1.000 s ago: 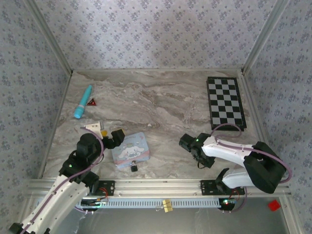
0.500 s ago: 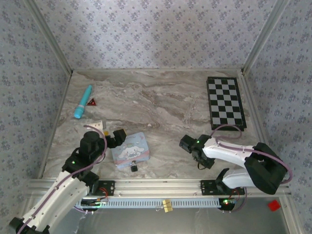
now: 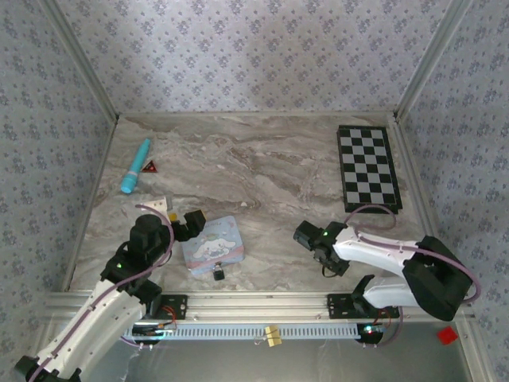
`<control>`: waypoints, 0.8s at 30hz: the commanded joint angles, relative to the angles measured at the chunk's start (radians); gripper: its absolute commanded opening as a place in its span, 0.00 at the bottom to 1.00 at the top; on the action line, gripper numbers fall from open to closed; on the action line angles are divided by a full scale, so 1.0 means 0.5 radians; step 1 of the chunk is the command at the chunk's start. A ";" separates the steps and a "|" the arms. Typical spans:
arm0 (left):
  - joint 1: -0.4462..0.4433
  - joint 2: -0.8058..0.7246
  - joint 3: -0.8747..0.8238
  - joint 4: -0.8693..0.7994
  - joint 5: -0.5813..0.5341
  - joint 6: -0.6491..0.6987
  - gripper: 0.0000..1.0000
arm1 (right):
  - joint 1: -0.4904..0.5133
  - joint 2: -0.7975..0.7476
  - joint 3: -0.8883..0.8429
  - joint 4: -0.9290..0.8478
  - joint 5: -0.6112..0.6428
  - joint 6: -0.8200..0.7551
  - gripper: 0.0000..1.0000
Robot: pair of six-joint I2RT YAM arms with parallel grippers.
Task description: Unlock the padlock with the key
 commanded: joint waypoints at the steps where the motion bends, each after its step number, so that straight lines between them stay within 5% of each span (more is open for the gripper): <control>1: -0.001 -0.003 0.056 0.029 -0.024 -0.024 1.00 | 0.009 -0.049 -0.044 -0.067 0.017 0.039 0.10; 11: -0.002 0.133 0.107 0.081 0.002 -0.061 1.00 | 0.020 -0.389 -0.032 0.045 0.086 -0.111 0.04; 24: -0.002 0.197 0.108 0.111 0.012 -0.074 1.00 | 0.093 -0.324 -0.049 0.103 0.083 -0.029 0.00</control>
